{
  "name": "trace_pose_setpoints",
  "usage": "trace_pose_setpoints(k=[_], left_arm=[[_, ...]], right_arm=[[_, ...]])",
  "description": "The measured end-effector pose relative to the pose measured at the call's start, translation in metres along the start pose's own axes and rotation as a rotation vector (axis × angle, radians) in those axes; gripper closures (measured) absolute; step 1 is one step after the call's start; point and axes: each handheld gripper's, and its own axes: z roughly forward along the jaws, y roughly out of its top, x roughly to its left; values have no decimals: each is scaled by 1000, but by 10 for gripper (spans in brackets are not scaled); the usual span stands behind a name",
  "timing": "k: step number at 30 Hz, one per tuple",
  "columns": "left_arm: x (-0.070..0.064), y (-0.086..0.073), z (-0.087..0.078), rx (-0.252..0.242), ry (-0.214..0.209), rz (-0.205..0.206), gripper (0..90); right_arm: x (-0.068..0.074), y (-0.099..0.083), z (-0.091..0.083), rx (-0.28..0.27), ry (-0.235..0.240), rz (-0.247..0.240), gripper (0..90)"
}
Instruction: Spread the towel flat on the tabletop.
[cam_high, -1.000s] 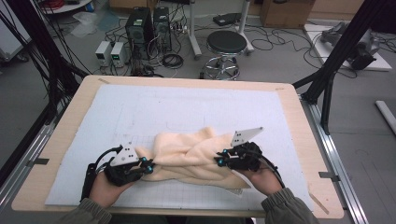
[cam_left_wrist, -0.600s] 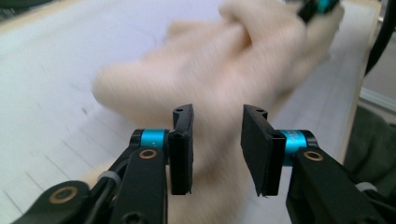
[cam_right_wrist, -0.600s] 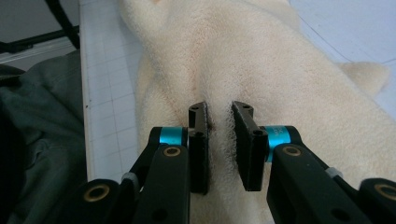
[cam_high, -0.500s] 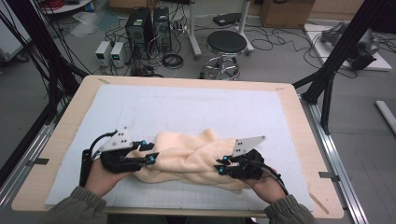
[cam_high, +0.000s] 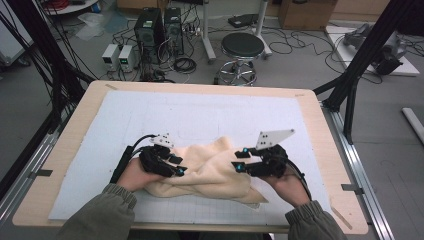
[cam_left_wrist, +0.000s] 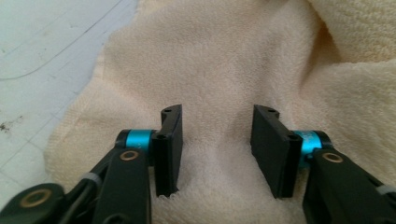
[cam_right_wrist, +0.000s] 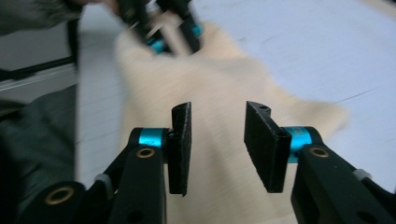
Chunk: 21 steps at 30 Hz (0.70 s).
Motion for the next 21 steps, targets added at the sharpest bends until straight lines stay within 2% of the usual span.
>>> trace_pose_setpoints(k=[1, 2, 3, 4, 5, 6, 7, 8, 9, 10, 11, 12, 13, 14, 15, 16, 18, 19, 21], left_arm=[[-1, 0, 0, 4, 1, 6, 551], [-3, 0, 1, 6, 3, 14, 578], [-5, 0, 1, 14, 8, 17, 618], [-6, 0, 2, 22, 11, 26, 618], [-7, -1, 3, 22, 15, 21, 678], [-8, -2, 4, 24, 16, 21, 678], [-9, -3, 6, 29, 15, 19, 733], [-9, -5, 8, 23, 14, 14, 733], [-10, -7, 9, 14, 17, 16, 790], [-11, -7, 9, 15, 18, 21, 801], [-12, -7, 8, 10, 28, 24, 801], [-12, -6, 7, 16, 42, 30, 815], [-13, -6, 7, 13, 50, 30, 815], [-14, -6, 5, 4, 64, 29, 822], [-14, -6, 2, -4, 82, 29, 835], [-13, -6, -1, -19, 105, 28, 837], [-11, -6, -10, -56, 145, 15, 840], [-9, -5, -17, -90, 173, 1, 840], [-6, -4, -29, -129, 220, -6, 843]], right_arm=[[0, 0, 0, 0, 0, 0, 582], [-7, 2, 4, 12, -17, 8, 563], [-18, 1, 16, 46, -7, 45, 513], [-18, 1, 16, 46, -7, 45, 513], [-25, -4, 31, 88, -1, 74, 447], [-25, -4, 31, 88, -1, 74, 447], [-29, -12, 43, 106, 23, 109, 430], [-29, -12, 43, 106, 23, 109, 430], [-30, -17, 49, 114, 39, 129, 432], [-31, -25, 53, 99, 64, 164, 497], [-31, -25, 53, 99, 64, 164, 497], [-33, -29, 55, 104, 120, 212, 619], [-33, -29, 55, 104, 120, 212, 619], [-33, -29, 55, 102, 133, 200, 696], [-28, -26, 54, 113, 130, 148, 779], [-28, -24, 54, 109, 123, 134, 794], [-32, -21, 52, 107, 102, 139, 808], [-32, -21, 52, 107, 102, 139, 808], [-38, -13, 49, 74, 46, 128, 810]])
